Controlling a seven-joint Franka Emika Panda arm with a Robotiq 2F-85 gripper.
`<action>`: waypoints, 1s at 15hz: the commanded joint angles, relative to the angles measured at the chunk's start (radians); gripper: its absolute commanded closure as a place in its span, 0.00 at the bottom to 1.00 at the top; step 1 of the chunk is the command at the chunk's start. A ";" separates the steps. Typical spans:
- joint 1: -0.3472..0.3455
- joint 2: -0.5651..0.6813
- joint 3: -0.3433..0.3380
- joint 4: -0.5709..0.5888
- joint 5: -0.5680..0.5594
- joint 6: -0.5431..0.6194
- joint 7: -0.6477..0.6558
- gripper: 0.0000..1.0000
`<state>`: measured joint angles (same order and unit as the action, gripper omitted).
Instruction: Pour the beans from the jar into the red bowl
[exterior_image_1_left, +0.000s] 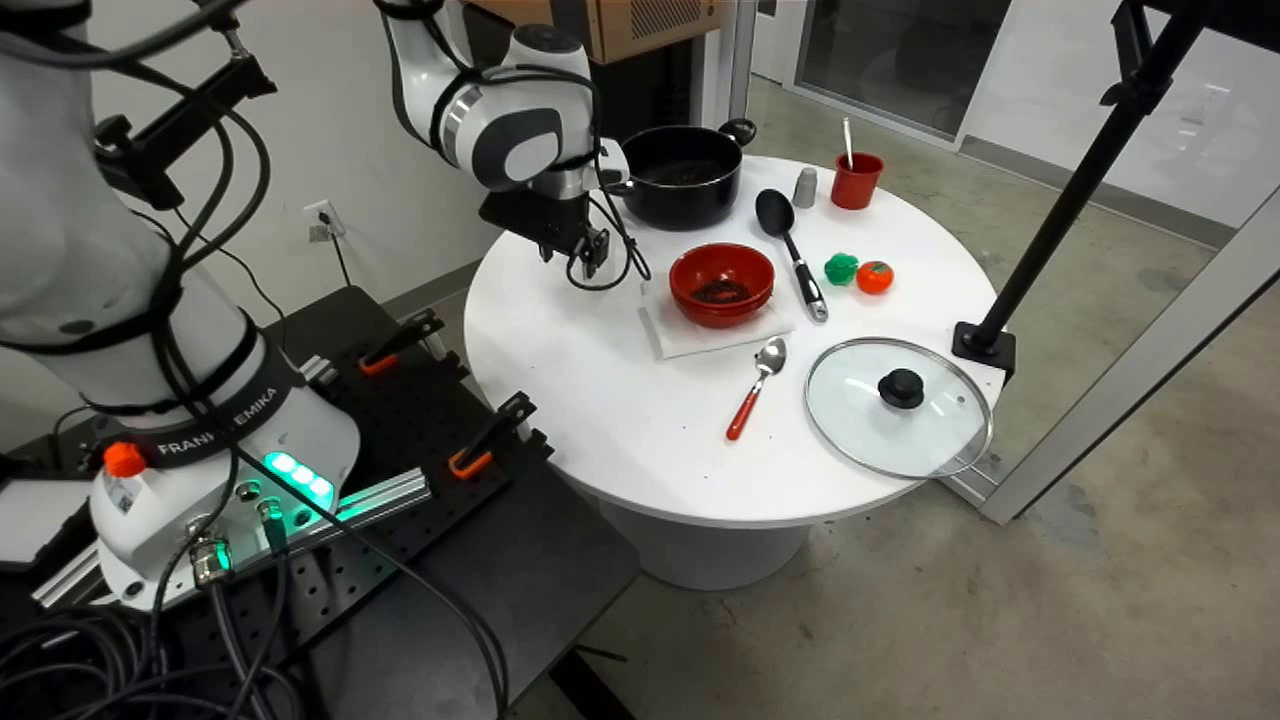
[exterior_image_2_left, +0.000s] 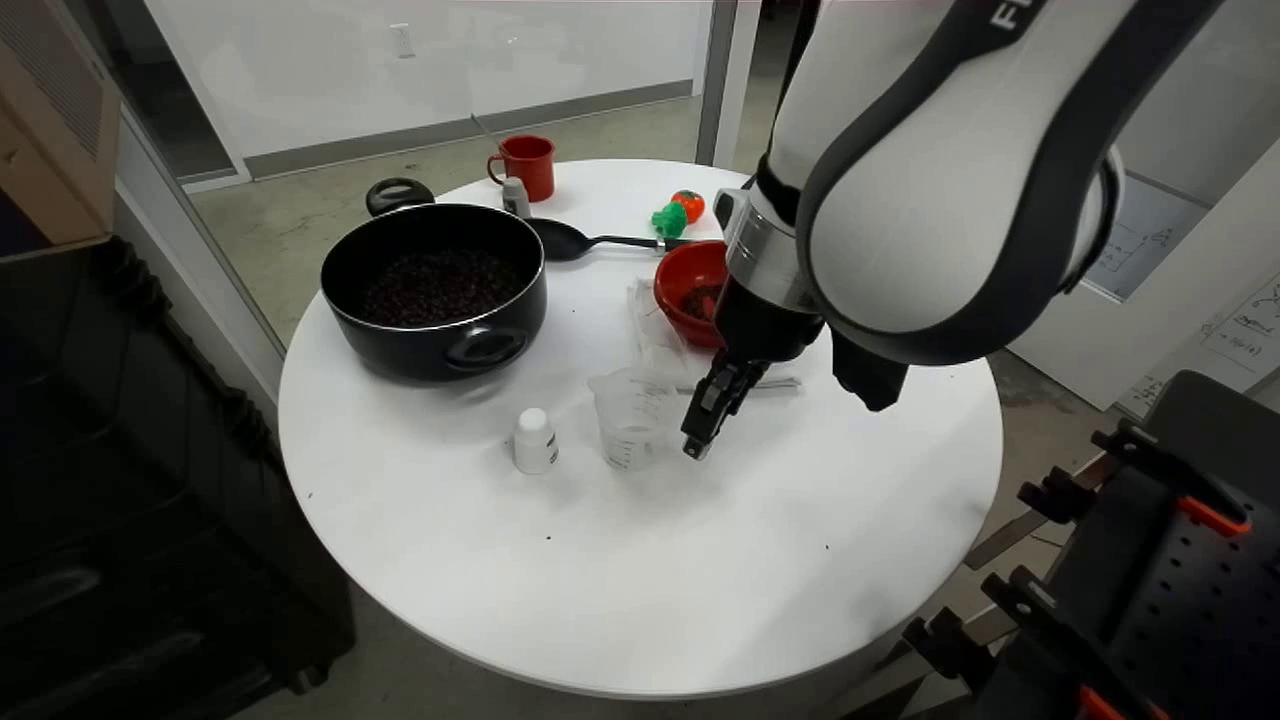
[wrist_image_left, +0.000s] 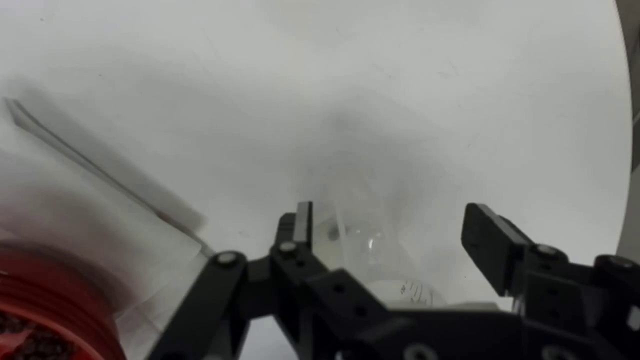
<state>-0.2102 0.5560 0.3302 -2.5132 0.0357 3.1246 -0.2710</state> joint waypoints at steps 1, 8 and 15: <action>-0.122 -0.027 0.087 -0.051 -0.054 0.028 -0.017 0.00; -0.281 -0.110 0.213 -0.023 0.003 -0.144 0.010 0.00; -0.218 -0.308 0.157 0.020 0.174 -0.229 0.011 0.00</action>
<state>-0.4876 0.3580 0.5372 -2.4943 0.1489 2.9385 -0.2728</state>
